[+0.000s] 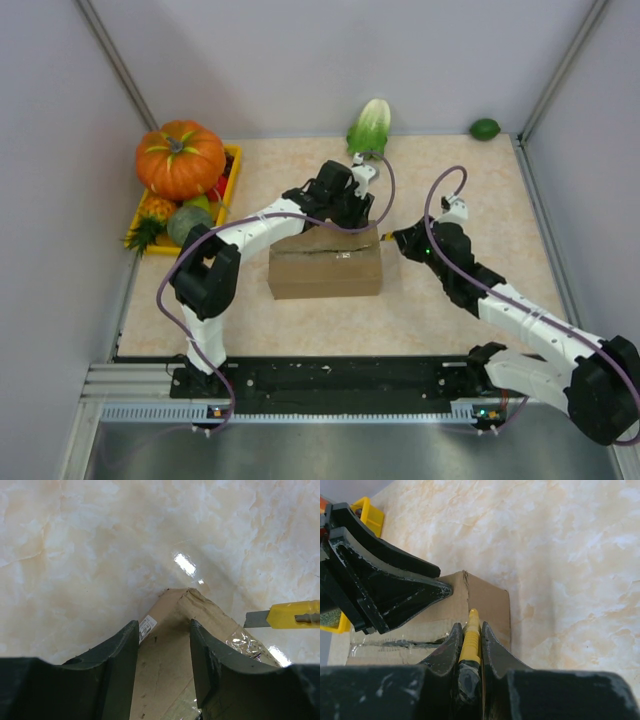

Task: Unpack the express box

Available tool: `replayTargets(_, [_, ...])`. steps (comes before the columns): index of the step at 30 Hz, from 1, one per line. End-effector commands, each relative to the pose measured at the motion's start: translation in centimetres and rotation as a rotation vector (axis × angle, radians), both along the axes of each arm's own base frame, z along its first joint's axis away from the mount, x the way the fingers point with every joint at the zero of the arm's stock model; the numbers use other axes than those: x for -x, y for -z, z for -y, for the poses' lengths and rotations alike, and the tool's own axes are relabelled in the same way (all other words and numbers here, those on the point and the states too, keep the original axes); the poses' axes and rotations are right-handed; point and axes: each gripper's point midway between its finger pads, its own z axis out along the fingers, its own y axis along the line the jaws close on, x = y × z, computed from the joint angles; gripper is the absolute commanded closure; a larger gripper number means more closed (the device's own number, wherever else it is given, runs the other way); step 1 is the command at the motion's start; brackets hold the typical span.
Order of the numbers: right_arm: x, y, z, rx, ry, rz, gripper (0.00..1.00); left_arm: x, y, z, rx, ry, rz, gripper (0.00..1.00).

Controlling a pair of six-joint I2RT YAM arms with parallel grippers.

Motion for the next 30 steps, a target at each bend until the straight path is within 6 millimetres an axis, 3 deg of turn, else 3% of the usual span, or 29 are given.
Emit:
replayTargets(1, [-1.9, -3.7, 0.0, -0.031, 0.028, 0.103, 1.0, 0.4, 2.0, -2.2, -0.1, -0.027, -0.013, 0.53])
replayTargets(15, [-2.7, -3.8, 0.0, -0.045, 0.026, 0.12, 1.0, 0.3, 2.1, -2.1, -0.092, -0.046, -0.03, 0.55])
replayTargets(23, [-2.1, -2.6, -1.1, -0.063, -0.03, 0.084, 1.0, 0.2, 2.2, -2.2, -0.096, -0.065, -0.031, 0.55])
replayTargets(30, [-1.8, -3.0, -0.3, -0.058, -0.002, 0.082, 1.0, 0.0, 1.5, -2.1, -0.089, -0.073, -0.028, 0.55])
